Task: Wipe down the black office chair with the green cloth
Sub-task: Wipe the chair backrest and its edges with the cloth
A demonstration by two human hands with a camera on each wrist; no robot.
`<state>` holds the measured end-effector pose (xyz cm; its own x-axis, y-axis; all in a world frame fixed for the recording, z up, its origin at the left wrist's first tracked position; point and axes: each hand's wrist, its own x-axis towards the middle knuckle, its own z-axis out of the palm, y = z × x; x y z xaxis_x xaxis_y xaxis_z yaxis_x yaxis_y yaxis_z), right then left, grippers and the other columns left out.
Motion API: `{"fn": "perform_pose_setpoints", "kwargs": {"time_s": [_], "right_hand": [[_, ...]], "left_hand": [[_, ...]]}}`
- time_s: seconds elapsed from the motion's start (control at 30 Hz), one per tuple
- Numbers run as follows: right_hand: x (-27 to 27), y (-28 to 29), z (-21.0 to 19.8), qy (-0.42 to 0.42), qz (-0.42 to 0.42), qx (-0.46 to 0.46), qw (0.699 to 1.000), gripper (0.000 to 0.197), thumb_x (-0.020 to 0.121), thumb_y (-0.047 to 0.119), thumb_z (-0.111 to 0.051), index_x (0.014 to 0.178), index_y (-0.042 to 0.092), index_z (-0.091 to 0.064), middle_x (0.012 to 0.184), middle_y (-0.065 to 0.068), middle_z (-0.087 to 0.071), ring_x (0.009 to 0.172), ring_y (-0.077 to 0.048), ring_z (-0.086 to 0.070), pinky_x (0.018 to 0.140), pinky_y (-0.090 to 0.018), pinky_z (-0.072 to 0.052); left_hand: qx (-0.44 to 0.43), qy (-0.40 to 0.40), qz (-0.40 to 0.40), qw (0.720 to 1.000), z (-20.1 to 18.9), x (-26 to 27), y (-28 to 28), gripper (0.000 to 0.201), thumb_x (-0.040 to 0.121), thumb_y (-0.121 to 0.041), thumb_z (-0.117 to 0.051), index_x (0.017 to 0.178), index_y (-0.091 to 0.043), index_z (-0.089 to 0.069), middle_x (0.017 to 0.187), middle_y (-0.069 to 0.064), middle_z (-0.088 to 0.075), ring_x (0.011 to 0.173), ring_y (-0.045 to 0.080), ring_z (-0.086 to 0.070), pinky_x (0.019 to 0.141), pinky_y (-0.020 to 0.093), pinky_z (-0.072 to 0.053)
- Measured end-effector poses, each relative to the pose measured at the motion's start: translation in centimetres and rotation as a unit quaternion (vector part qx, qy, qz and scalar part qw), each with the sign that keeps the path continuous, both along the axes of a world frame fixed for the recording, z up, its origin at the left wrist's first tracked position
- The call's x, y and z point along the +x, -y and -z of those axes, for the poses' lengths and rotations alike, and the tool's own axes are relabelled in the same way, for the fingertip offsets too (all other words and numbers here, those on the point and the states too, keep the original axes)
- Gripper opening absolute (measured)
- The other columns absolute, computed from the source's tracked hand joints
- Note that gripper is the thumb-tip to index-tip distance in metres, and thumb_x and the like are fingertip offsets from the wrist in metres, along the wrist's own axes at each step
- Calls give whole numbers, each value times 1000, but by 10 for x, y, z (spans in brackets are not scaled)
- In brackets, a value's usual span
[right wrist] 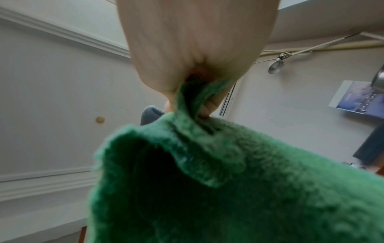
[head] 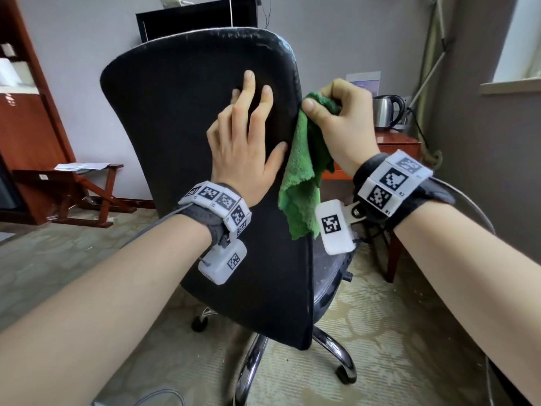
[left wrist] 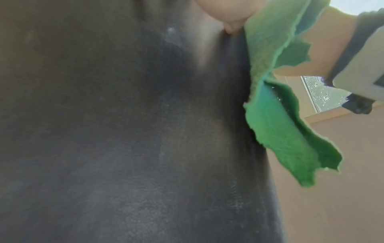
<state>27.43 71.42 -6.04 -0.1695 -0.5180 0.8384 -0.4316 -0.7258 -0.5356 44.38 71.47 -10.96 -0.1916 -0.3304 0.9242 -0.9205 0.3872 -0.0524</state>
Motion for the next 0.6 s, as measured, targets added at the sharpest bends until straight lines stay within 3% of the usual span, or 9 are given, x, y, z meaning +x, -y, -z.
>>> {"fn": "perform_pose_setpoints", "kwargs": {"time_s": [0.07,0.2,0.33,0.4,0.5,0.6], "right_hand": [[-2,-1,-3,3,-9,5,1000,27,79,26,-72,66,24,-49,60,16,-51,59,1,-47,62,-21,-41],[13,-8,-47,5,-12,-43,999,24,76,29,-72,68,19,-52,63,10,-50,61,-4,-46,63,-27,-46],[28,-17,-76,-17,2,-71,997,37,77,26,-72,63,30,-39,62,17,-44,58,10,-43,61,-11,-40],[25,-13,-70,-11,-9,-61,998,35,77,26,-73,62,30,-42,60,17,-46,57,9,-44,61,-12,-40],[16,-3,-44,18,-30,-29,999,28,76,26,-75,63,27,-49,62,13,-53,60,-1,-51,62,-20,-47],[8,4,-12,29,-49,6,998,26,76,25,-75,65,24,-52,61,9,-56,60,-4,-52,61,-25,-48]], "left_hand": [[2,0,-7,1000,1,-3,0,73,94,-45,-49,156,-17,-24,165,11,-11,147,29,-22,111,45,-28],[3,-14,1,1000,1,-6,0,74,94,-47,-50,156,-16,-23,165,11,-10,147,30,-22,110,46,-29],[21,-43,18,999,0,-6,-3,70,97,-48,-49,156,-21,-22,166,3,-6,150,25,-17,111,46,-28],[22,-43,25,999,0,-5,-5,71,98,-49,-49,157,-21,-22,166,3,-6,149,25,-17,112,47,-27],[24,-32,29,999,1,-2,-5,76,95,-46,-52,157,-18,-19,166,6,-5,149,27,-17,113,45,-25],[17,-11,7,1000,1,1,-3,76,94,-42,-55,156,-15,-19,165,12,-6,148,31,-20,110,48,-31]]}}
